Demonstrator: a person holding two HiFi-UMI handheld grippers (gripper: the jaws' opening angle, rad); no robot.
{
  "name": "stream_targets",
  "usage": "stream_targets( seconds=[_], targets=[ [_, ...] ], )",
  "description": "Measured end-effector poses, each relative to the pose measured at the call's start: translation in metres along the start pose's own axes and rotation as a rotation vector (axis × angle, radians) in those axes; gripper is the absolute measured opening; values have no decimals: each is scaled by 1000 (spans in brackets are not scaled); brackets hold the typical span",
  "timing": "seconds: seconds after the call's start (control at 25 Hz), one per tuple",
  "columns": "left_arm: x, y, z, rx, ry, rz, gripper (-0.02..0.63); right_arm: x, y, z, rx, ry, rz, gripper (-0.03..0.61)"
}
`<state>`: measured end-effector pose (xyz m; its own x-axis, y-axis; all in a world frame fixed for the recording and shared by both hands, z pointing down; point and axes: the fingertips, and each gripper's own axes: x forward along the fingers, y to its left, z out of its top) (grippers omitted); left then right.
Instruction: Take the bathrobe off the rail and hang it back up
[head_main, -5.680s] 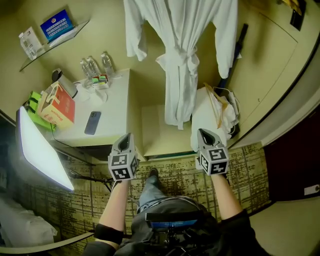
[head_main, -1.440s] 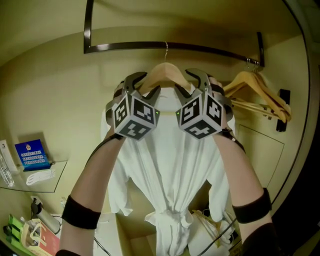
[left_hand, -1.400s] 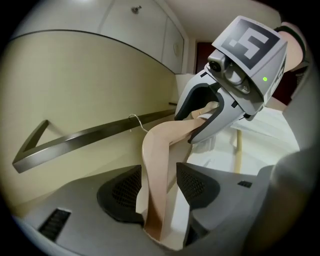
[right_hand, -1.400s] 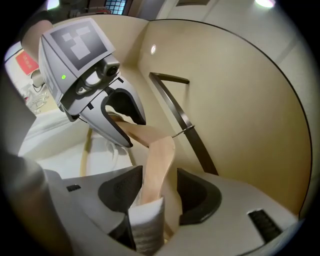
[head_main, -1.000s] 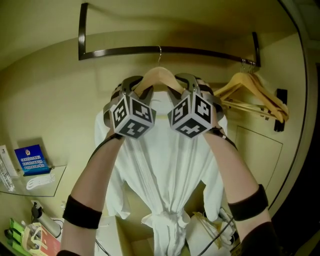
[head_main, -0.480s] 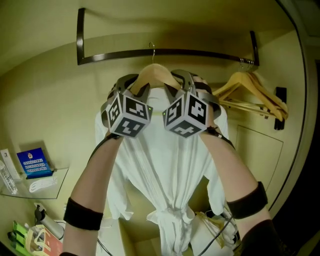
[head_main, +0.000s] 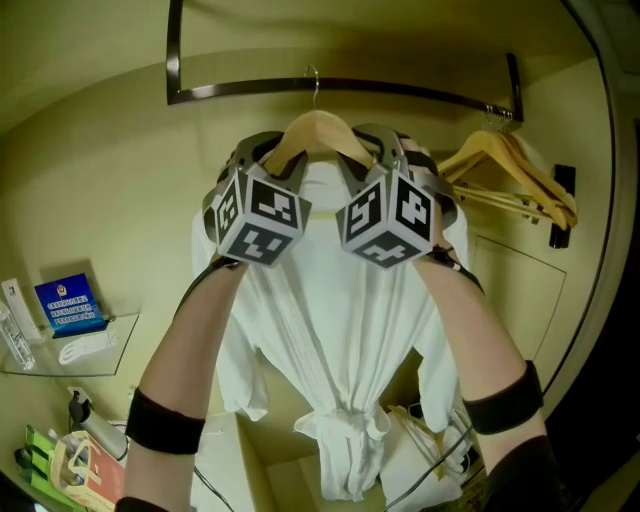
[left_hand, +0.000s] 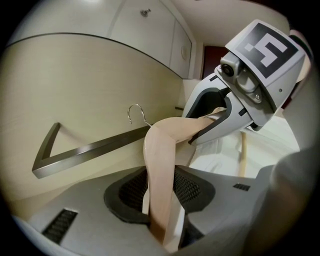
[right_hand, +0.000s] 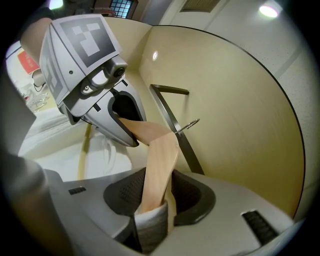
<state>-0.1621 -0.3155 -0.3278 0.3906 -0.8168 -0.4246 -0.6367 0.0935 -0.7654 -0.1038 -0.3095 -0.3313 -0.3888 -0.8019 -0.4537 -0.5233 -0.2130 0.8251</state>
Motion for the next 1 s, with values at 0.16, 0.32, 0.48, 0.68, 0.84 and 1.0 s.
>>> stream_targets(
  seconds=[0.16,0.32,0.48,0.68,0.84,1.0],
  targets=[
    [-19,-21,-9,-17,12,-20,145,-20,22,-6,11,17,30,158],
    [-37,-34,-17,-20,7,-30,146,-35,40,-3,20,27,34,158],
    [-63,-55,-33,-30,0,-46,146,-59,70,-1,29,54,40,158],
    [-98,-106,-66,-57,31,-97,146,-93,128,-20,76,121,87,158],
    [-124,-151,-85,-55,58,-123,145,-124,170,-41,132,144,124,156],
    [-154,-187,-90,-61,82,-92,144,-159,204,-56,214,137,152,156]
  ],
)
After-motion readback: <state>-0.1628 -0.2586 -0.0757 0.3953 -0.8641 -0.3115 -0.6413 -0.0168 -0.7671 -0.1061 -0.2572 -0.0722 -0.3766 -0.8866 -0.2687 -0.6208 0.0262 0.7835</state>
